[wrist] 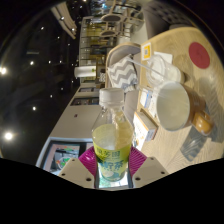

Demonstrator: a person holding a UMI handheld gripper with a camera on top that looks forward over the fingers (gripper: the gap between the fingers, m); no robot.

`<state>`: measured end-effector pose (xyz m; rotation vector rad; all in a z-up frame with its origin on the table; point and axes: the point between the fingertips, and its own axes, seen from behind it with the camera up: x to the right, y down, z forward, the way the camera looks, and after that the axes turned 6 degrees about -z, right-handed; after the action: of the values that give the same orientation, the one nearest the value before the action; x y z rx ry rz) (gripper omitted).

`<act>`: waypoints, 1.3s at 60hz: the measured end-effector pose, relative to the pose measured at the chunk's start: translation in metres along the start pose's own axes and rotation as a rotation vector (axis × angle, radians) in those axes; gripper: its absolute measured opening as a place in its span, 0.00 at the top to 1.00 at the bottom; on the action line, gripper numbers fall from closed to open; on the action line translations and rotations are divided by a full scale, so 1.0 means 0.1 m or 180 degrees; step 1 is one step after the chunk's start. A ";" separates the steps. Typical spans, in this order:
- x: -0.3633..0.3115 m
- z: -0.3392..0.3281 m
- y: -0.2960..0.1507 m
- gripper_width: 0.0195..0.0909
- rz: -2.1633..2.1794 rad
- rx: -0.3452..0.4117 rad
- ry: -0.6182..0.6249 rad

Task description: Pour water

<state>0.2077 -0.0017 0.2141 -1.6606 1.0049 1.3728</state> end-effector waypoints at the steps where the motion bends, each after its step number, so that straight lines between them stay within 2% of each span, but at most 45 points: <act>1: -0.03 -0.02 -0.04 0.75 -0.0166 0.0010 0.0028; 6: -0.23 -0.21 -0.36 0.75 -0.1049 0.0135 0.0148; 12: -0.54 -0.43 -0.78 0.75 -0.2200 0.0420 0.0390; 18: -0.56 -0.70 -1.34 0.75 -0.3134 0.0725 0.0736; 23: -0.42 -0.88 -1.77 0.75 -0.3711 0.0870 0.1055; 30: 0.15 -1.03 -2.15 0.75 -0.4108 0.0825 0.1571; 39: 0.95 -1.09 -2.38 0.75 -0.4386 0.0610 0.2014; 47: 1.45 -0.99 -2.41 0.74 -0.4425 0.0417 0.2074; 58: 1.91 -1.10 -2.46 0.73 -0.4382 0.0363 0.2220; 62: 1.90 -1.06 -2.46 0.72 -0.4427 0.0466 0.2165; 69: 1.90 -1.09 -2.45 0.58 -0.4334 0.0524 0.2157; 74: 1.89 -1.14 -2.45 0.50 -0.4207 0.0465 0.2199; 76: 1.87 -1.17 -2.43 0.38 -0.4156 0.0456 0.2204; 78: 1.83 -1.21 -2.42 0.22 -0.4125 0.0444 0.2198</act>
<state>0.4975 -0.0305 0.0666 -2.0620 0.1417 -0.1269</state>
